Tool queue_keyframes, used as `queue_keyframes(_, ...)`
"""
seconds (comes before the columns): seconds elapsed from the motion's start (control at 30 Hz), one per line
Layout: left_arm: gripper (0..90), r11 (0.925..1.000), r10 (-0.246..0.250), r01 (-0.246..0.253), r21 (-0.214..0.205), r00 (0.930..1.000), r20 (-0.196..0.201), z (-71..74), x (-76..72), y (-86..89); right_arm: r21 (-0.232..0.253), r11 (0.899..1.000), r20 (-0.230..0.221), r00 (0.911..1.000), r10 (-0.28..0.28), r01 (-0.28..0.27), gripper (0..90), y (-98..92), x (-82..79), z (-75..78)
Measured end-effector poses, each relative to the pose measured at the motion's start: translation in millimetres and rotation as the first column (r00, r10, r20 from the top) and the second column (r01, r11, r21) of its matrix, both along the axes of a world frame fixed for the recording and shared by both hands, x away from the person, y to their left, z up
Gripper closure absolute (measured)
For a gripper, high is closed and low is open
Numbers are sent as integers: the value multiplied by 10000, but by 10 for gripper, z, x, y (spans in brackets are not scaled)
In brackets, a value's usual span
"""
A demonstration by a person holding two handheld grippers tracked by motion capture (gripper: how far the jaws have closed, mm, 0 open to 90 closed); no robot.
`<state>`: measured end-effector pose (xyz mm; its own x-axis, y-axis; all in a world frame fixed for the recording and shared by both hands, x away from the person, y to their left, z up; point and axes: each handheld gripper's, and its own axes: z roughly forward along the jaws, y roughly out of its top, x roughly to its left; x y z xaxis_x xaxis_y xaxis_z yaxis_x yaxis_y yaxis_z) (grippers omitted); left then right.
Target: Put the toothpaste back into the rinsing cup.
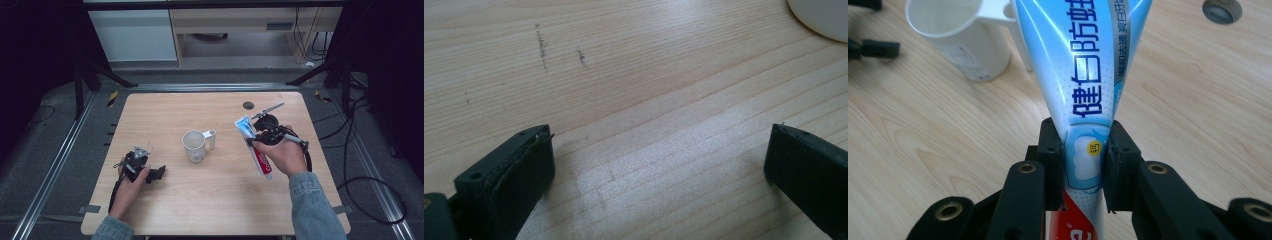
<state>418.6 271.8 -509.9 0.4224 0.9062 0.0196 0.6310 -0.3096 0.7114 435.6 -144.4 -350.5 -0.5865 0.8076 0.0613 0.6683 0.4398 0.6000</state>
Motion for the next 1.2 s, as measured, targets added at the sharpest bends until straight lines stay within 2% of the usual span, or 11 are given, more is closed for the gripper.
queue_keyframes(0.07, 0, 10000, 0, 0, -2, 10000, 1, 0, 0, 0, 161, 9998, 278, 9996, 85, -90, 736, 39, -1, 7)
queue_keyframes(0.33, 0, 10000, -22, 22, 9, 10000, -16, 1, 0, 2, 776, 9966, 910, 9957, 188, -259, 736, 160, 5, -59)
queue_keyframes(0.5, 0, 10000, -18, 18, 12, 10000, -13, 1, -1, 0, 1040, 9940, 1125, 9934, 215, -333, 736, 232, -19, -75)
queue_keyframes(0.6, 0, 10000, -3, 3, 12, 10000, -13, 0, -1, -1, 1360, 9896, 1399, 9898, 281, -474, 735, 321, -53, -105)
queue_keyframes(0.7, 0, 10000, 0, 0, 12, 10000, -10, 0, -1, -1, 1603, 9853, 1441, 9890, 350, -582, 734, 373, -83, -125)
queue_keyframes(0.8, 0, 10000, 6, -6, 8, 10000, -9, 0, -1, -2, 1671, 9839, 1588, 9867, 357, -625, 734, 394, -112, -124)
queue_keyframes(0.93, 0, 10000, 26, -26, 21, 10000, -12, 1, 3, -3, 1806, 9819, 1685, 9853, 265, -573, 734, 401, -156, -106)
queue_keyframes(1.07, 0, 10000, 30, -30, 14, 10000, -19, 1, 3, -4, 2196, 9746, 2033, 9791, -16, -440, 733, 405, -213, -60)
queue_keyframes(1.2, 0, 10000, 57, -57, 15, 10000, -14, 0, 3, -6, 2328, 9718, 2193, 9755, -160, -364, 733, 417, -243, -17)
